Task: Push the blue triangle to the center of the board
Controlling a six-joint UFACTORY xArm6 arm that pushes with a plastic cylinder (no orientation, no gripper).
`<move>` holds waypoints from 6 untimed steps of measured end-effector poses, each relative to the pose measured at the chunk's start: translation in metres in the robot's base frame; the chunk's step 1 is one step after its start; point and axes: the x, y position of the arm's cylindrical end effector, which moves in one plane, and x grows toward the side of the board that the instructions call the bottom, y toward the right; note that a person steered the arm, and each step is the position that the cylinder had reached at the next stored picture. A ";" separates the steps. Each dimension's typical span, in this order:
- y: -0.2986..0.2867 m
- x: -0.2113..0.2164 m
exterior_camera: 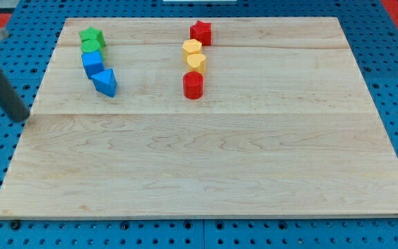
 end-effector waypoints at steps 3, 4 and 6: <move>0.120 -0.062; 0.158 -0.052; 0.145 -0.044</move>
